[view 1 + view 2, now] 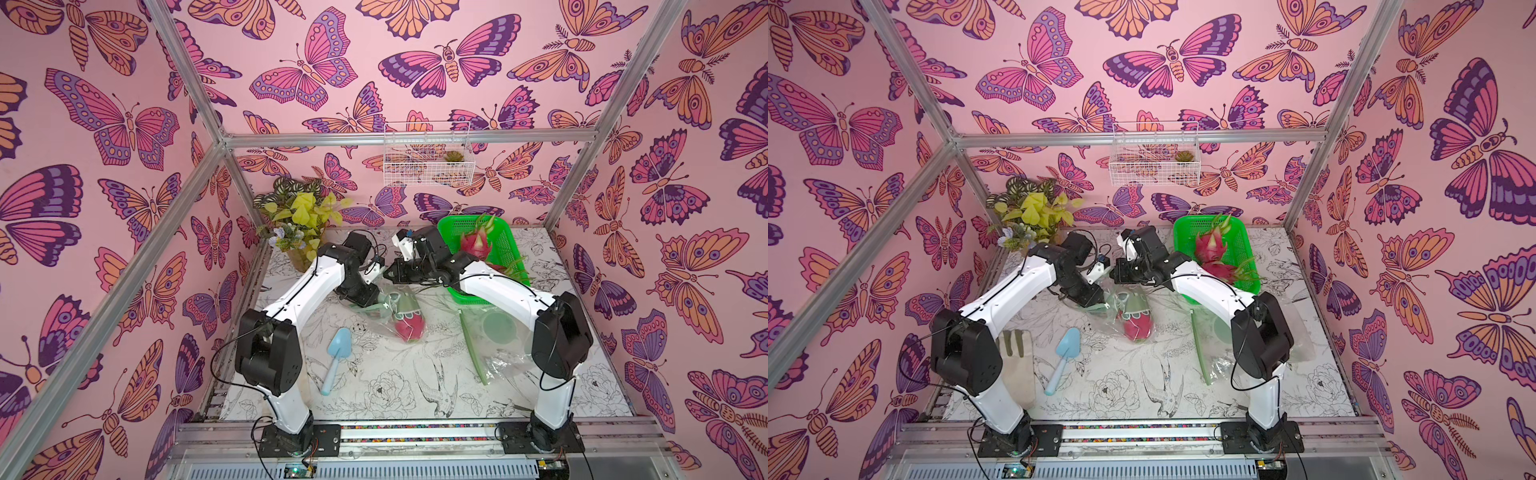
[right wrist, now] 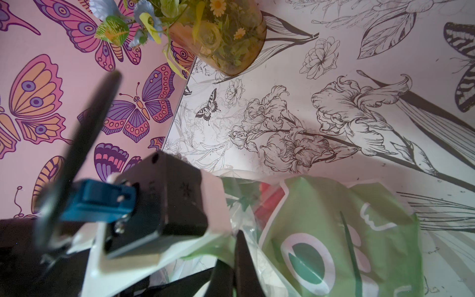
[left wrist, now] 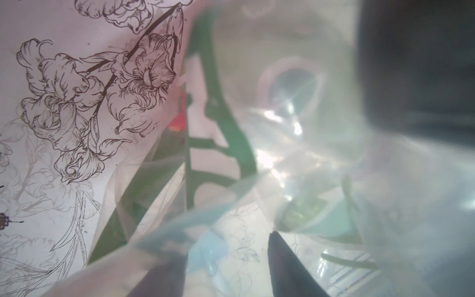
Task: Open the zip-top bag and take out the dragon fruit
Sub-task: Pick up the dragon fruit from the zipper food storage bag.
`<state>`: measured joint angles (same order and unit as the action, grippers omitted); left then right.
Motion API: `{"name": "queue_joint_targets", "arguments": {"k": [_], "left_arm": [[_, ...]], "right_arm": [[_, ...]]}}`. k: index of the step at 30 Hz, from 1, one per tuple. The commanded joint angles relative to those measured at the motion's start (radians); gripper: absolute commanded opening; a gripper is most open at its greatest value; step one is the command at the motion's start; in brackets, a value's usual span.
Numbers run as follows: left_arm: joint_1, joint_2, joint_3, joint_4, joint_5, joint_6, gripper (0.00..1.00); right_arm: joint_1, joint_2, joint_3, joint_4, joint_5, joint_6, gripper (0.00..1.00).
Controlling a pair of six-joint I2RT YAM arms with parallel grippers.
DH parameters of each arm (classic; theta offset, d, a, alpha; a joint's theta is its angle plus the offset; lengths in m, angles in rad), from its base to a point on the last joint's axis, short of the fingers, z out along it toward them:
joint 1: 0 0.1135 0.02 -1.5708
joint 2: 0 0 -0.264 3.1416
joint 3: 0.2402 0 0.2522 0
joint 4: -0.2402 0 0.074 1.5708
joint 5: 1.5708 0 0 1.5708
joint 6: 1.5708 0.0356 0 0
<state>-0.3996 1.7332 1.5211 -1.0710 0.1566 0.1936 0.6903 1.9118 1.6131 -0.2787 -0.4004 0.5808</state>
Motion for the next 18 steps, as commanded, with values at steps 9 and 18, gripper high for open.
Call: {"name": "queue_joint_targets", "arguments": {"k": [9,18], "left_arm": [[-0.026,-0.123,-0.049,-0.086,-0.070,0.080,0.61],[-0.024,-0.104,-0.082,-0.028,-0.022,0.052,0.45]], "right_arm": [[0.027,0.052,0.013,0.148,-0.014,0.038,0.00],[0.026,0.019,-0.005,0.102,0.006,-0.013,0.00]]}}
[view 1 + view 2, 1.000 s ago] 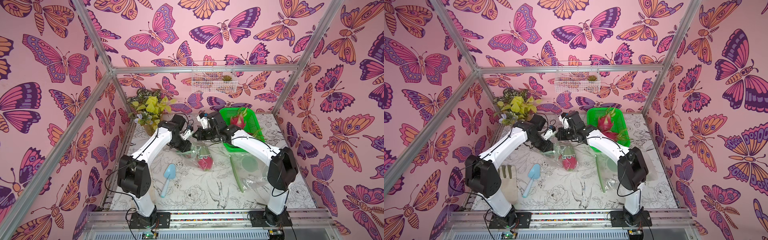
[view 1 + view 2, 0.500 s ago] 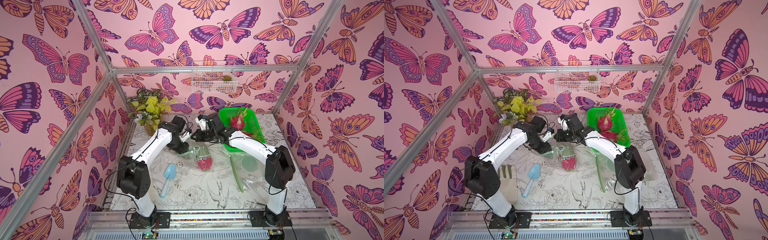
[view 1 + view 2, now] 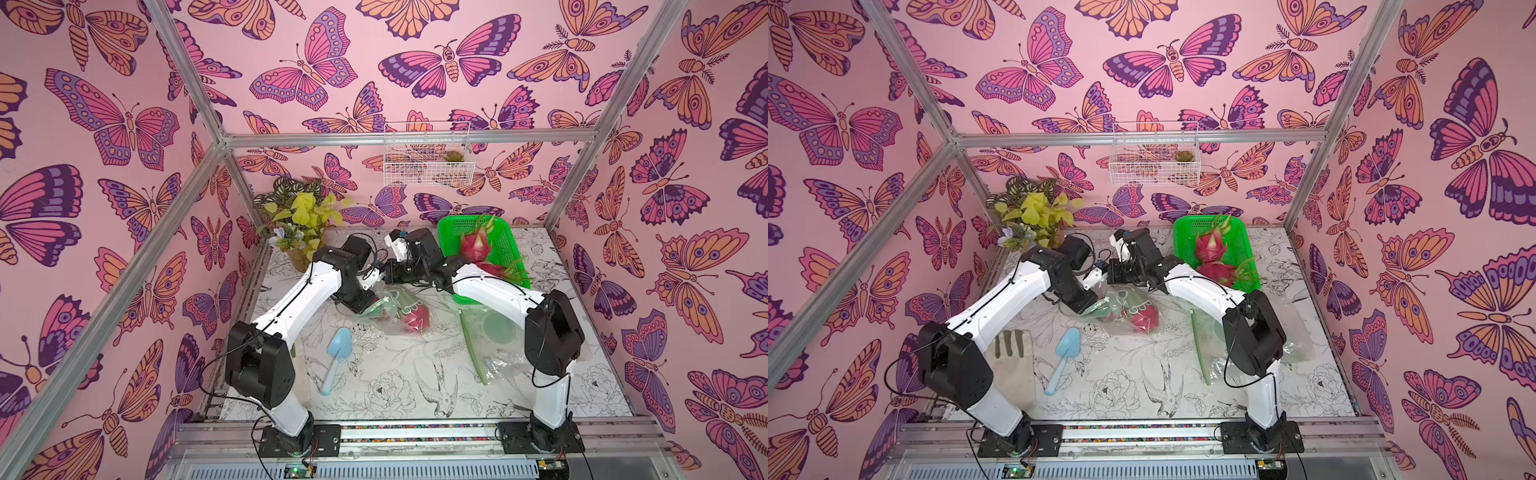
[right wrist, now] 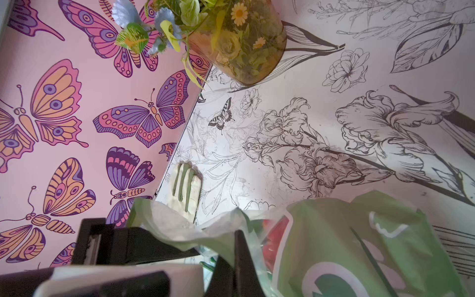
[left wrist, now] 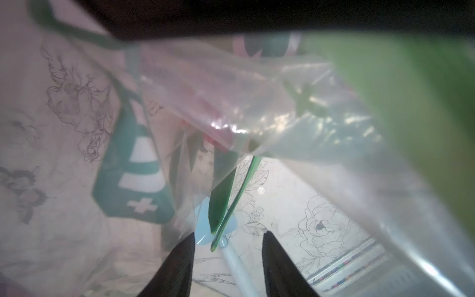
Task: Open the zip-top bag and take out the dragon fruit
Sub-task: Pick up the dragon fruit from the zipper food storage bag.
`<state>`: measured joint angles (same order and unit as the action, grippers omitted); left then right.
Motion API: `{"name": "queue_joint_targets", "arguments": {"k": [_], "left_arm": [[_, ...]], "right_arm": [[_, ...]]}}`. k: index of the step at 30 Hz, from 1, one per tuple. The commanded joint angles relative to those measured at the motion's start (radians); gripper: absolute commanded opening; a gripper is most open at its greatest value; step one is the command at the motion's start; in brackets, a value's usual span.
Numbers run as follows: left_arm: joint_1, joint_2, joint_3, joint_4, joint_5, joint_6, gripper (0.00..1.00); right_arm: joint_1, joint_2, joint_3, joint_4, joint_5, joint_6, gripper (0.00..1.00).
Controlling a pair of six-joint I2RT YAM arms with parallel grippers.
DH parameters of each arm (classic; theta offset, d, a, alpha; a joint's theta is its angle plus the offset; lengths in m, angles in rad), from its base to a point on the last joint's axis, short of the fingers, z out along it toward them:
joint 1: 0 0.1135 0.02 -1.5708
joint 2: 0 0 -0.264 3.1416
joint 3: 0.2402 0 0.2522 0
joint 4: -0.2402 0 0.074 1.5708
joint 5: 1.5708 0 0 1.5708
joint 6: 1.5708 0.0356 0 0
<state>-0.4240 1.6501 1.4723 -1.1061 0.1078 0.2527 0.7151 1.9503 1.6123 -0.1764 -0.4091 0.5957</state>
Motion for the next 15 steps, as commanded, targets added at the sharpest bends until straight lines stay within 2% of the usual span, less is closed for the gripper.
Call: {"name": "queue_joint_targets", "arguments": {"k": [1,5,10,12,15], "left_arm": [[0.001,-0.037,-0.047,0.028,0.031,-0.020,0.45],[0.001,-0.114,-0.130,0.127,0.066,-0.067,0.48],[0.002,-0.216,-0.261,0.264,0.040,-0.142,0.50],[0.005,-0.241,-0.296,0.289,0.043,-0.155,0.57],[0.005,-0.263,-0.332,0.308,0.045,-0.177,0.59]], "right_arm": [[-0.001,-0.027,-0.008,-0.006,0.018,-0.031,0.00],[-0.009,-0.053,-0.015,-0.011,0.013,-0.036,0.00],[-0.030,-0.079,-0.031,-0.008,-0.008,-0.008,0.00],[-0.035,-0.091,-0.037,-0.008,-0.010,-0.004,0.00],[-0.036,-0.099,-0.036,-0.009,-0.015,-0.005,0.00]]}}
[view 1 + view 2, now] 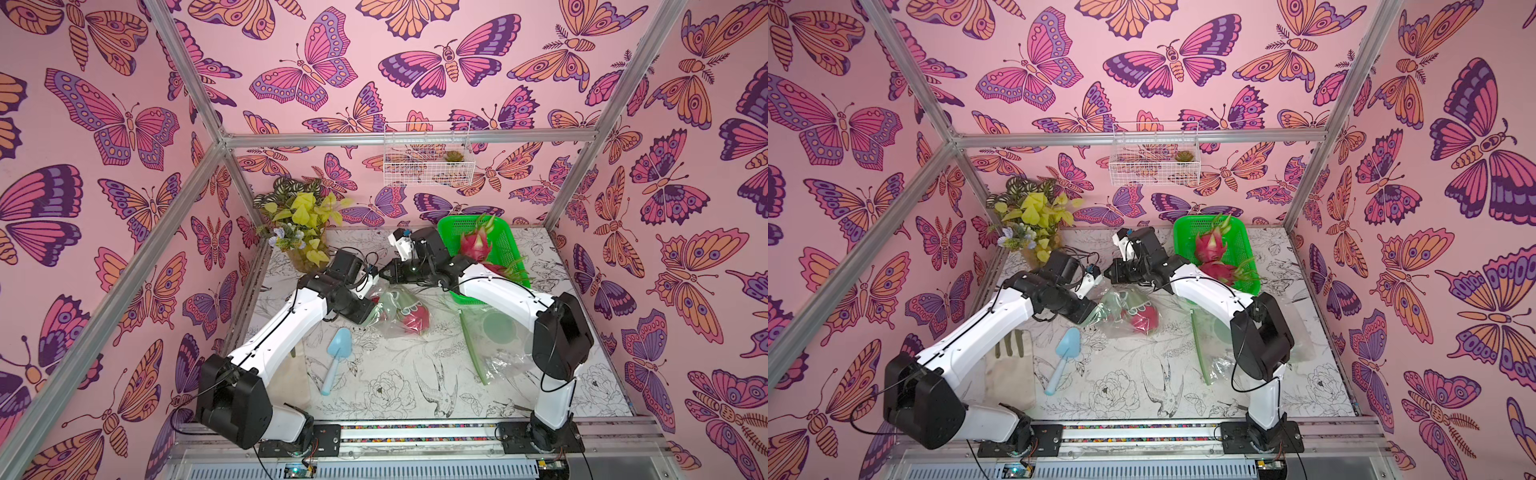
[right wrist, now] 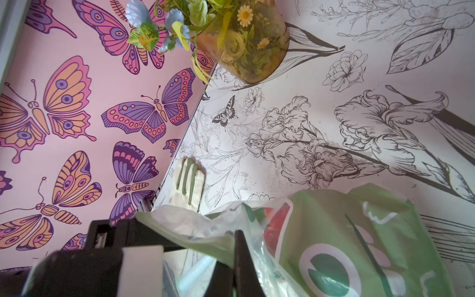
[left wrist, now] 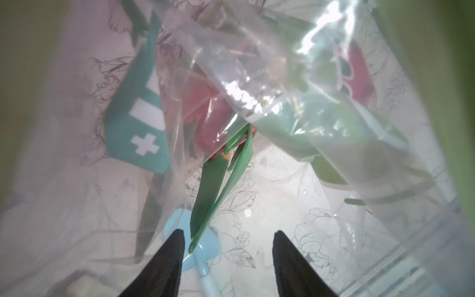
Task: Open the zip-top bag and take out the dragon fruit
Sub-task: Pick up the dragon fruit from the zipper food storage bag.
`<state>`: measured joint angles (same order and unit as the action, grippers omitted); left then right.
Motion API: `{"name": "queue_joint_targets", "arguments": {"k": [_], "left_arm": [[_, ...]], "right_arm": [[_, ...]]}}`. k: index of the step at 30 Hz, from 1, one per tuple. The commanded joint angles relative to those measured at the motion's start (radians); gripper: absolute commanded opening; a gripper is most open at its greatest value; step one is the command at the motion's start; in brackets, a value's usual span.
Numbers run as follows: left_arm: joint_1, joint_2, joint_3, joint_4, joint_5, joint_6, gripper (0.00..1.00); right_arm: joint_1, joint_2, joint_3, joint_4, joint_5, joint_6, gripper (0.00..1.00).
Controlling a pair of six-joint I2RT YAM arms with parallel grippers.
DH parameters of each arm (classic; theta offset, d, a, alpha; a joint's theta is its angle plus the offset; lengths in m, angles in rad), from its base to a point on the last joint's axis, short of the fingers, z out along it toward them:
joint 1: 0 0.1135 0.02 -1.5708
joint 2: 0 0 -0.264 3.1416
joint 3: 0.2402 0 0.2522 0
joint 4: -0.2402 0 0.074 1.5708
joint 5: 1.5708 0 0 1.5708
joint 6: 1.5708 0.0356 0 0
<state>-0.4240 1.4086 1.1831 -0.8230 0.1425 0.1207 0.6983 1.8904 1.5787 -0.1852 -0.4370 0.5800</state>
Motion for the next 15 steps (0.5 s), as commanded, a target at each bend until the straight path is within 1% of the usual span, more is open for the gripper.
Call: {"name": "queue_joint_targets", "arguments": {"k": [1,3,6,8,10,13,15], "left_arm": [[0.005,-0.025,-0.051,0.029,0.007,-0.047,0.59],[0.007,-0.028,-0.066,0.033,-0.022,-0.058,0.59],[0.008,-0.017,-0.077,0.033,-0.021,-0.063,0.58],[0.011,-0.007,-0.080,0.032,0.003,-0.067,0.58],[0.011,0.007,-0.084,0.033,0.012,-0.071,0.56],[0.013,0.036,-0.087,0.028,0.060,-0.076,0.50],[0.013,0.060,-0.079,0.017,0.068,-0.082,0.47]], "right_arm": [[-0.022,-0.040,-0.002,0.001,0.010,0.013,0.00],[-0.020,-0.042,-0.005,0.005,0.011,0.016,0.00],[-0.020,-0.045,-0.014,0.010,0.017,0.022,0.00],[-0.021,-0.049,-0.025,0.016,0.022,0.031,0.00],[-0.021,-0.053,-0.038,0.028,0.030,0.039,0.00],[-0.021,-0.056,-0.043,0.027,0.040,0.044,0.00],[-0.021,-0.057,-0.046,0.029,0.046,0.047,0.00]]}}
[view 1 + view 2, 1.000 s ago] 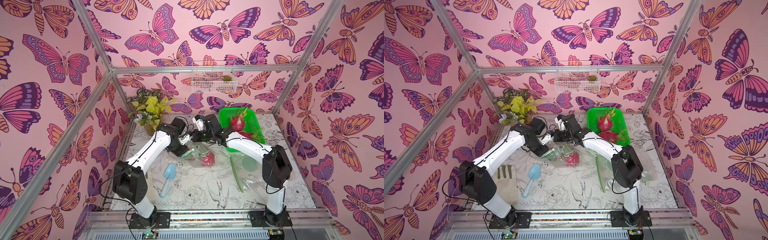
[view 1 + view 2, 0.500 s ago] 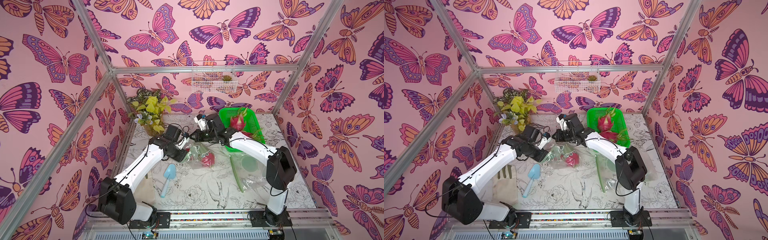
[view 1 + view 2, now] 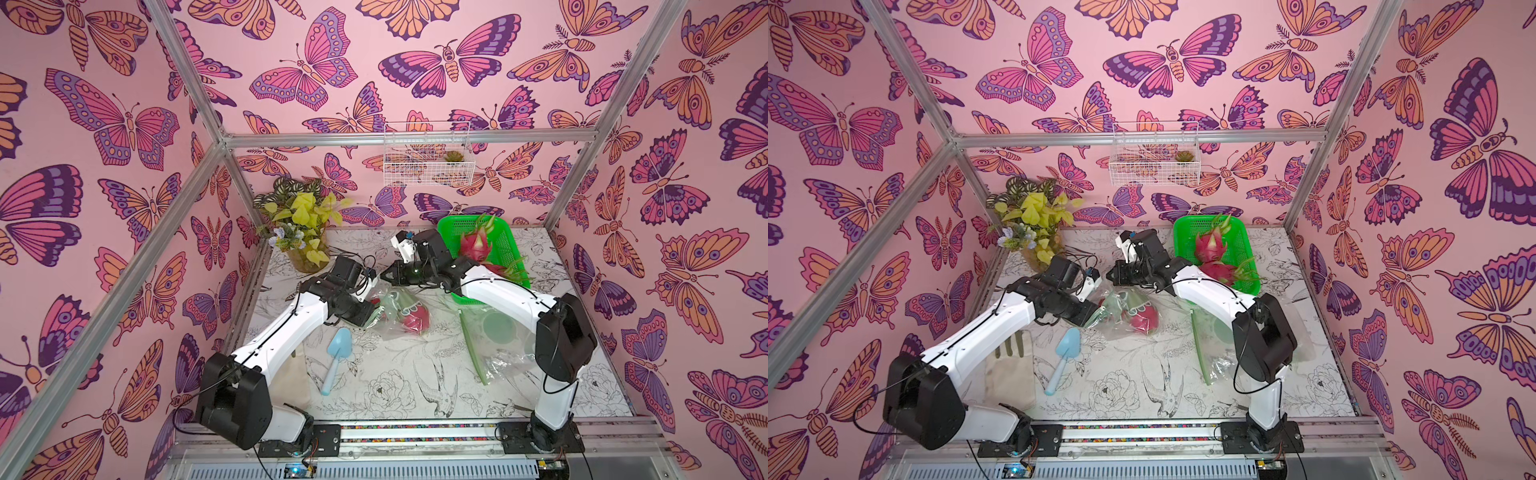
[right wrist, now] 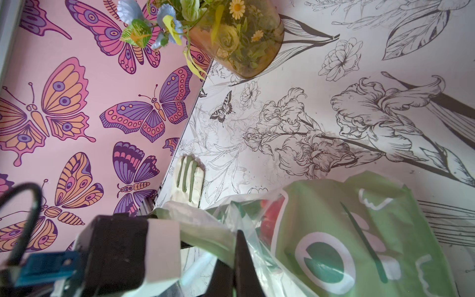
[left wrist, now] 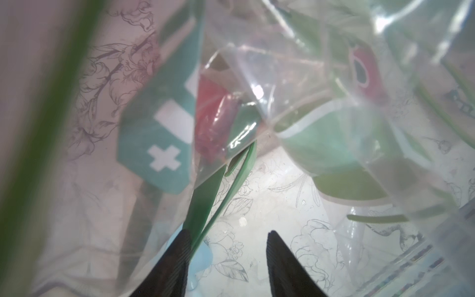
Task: Open the zip-top bag and take out the dragon fruit
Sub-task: Pick up the dragon fruit from the zipper food storage bag.
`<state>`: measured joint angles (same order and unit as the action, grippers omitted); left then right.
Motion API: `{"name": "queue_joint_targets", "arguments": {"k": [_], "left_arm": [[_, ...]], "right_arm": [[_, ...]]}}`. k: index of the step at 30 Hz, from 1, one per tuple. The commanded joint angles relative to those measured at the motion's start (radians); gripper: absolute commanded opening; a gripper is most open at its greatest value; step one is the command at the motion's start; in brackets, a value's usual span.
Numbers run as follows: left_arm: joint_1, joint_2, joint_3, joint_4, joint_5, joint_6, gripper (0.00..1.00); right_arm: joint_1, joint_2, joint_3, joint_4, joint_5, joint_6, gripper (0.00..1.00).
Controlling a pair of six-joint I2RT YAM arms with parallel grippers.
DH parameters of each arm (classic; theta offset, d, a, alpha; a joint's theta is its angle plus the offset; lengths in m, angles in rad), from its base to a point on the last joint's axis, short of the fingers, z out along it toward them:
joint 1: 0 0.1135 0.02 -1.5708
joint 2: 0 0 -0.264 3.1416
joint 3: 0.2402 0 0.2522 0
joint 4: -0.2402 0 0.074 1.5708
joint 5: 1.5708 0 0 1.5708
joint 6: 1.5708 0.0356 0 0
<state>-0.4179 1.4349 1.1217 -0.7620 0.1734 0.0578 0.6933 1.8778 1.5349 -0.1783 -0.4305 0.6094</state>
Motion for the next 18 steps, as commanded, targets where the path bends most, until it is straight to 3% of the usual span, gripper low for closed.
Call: {"name": "queue_joint_targets", "arguments": {"k": [1,8,14,18], "left_arm": [[0.007,0.043,-0.017,-0.047,0.033,-0.019,0.47],[0.004,0.070,-0.006,-0.040,-0.016,-0.024,0.54],[0.004,0.078,-0.008,-0.036,0.024,-0.023,0.35],[0.002,0.086,-0.010,-0.043,0.019,-0.025,0.30]], "right_arm": [[-0.016,-0.044,-0.002,0.023,0.041,0.019,0.00],[-0.014,-0.031,-0.020,0.063,0.028,0.055,0.00],[-0.015,-0.033,-0.020,0.060,0.036,0.049,0.00],[-0.015,-0.039,-0.021,0.052,0.043,0.042,0.00]]}}
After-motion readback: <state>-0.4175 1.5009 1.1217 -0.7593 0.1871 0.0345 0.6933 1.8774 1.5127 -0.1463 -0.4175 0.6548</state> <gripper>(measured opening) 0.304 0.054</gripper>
